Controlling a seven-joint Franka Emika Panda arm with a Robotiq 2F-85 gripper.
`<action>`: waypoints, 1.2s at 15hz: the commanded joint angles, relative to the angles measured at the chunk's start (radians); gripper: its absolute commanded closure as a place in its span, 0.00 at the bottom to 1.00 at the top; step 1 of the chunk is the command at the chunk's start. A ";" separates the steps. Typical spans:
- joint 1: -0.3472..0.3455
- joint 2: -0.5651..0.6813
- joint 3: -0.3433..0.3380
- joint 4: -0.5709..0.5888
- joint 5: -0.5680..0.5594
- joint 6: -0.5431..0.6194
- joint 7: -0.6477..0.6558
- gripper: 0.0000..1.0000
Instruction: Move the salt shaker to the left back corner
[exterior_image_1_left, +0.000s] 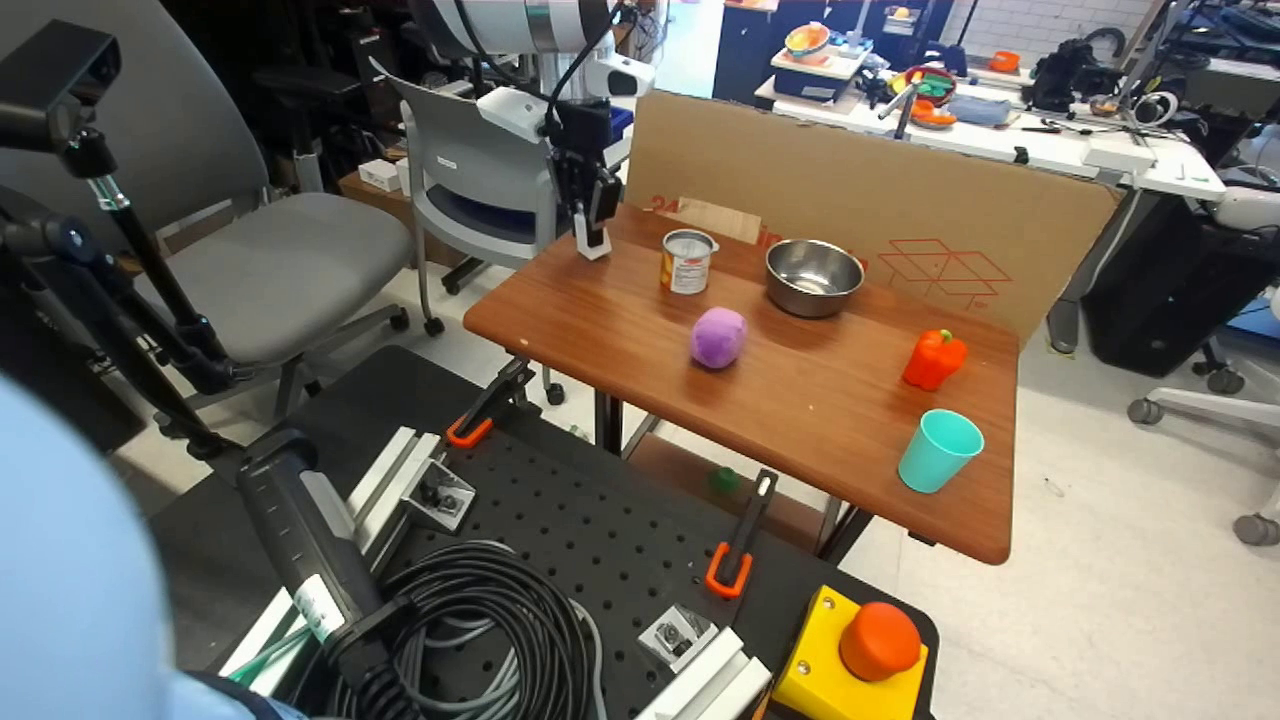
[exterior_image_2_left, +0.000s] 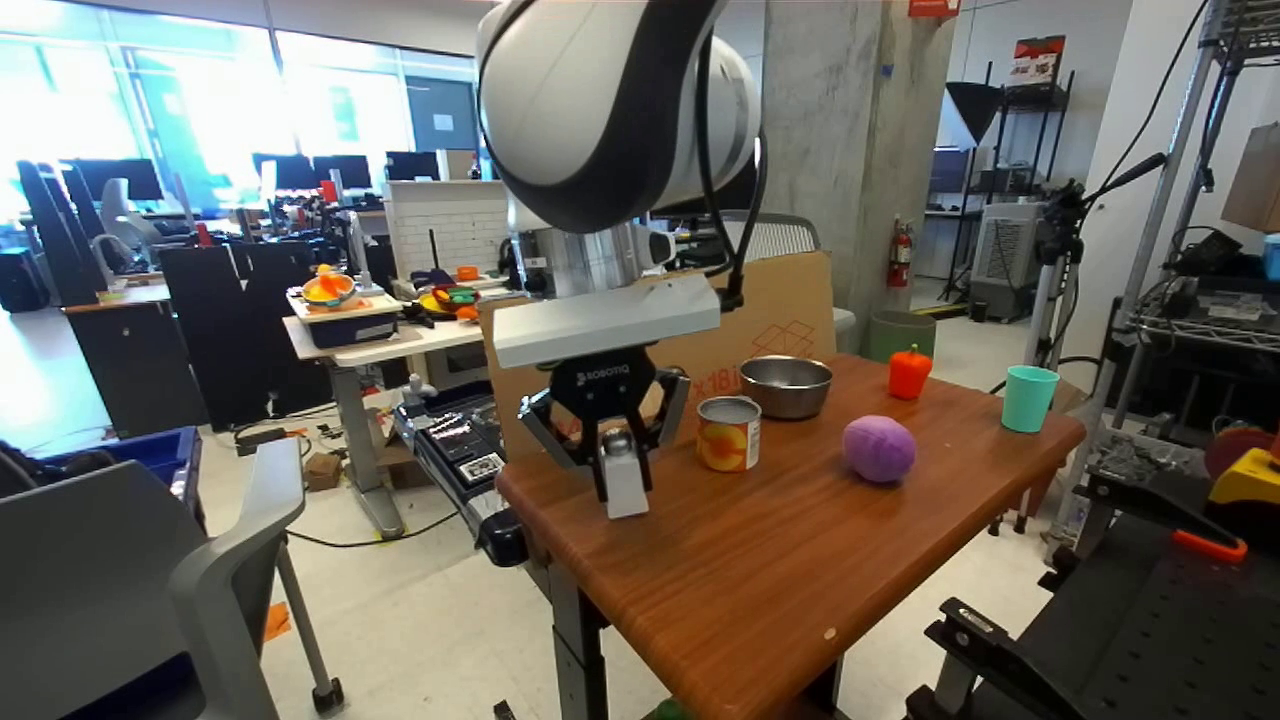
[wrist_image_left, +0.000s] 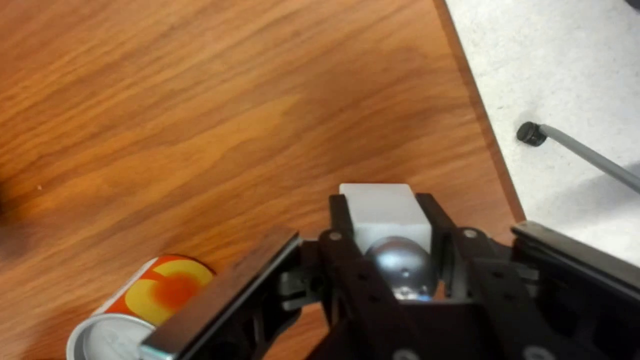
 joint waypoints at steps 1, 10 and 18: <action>0.024 0.094 -0.026 0.122 -0.004 -0.011 0.067 0.89; 0.031 0.059 -0.014 0.116 -0.007 -0.078 0.062 0.09; -0.002 -0.061 0.017 -0.018 -0.005 -0.145 -0.101 0.00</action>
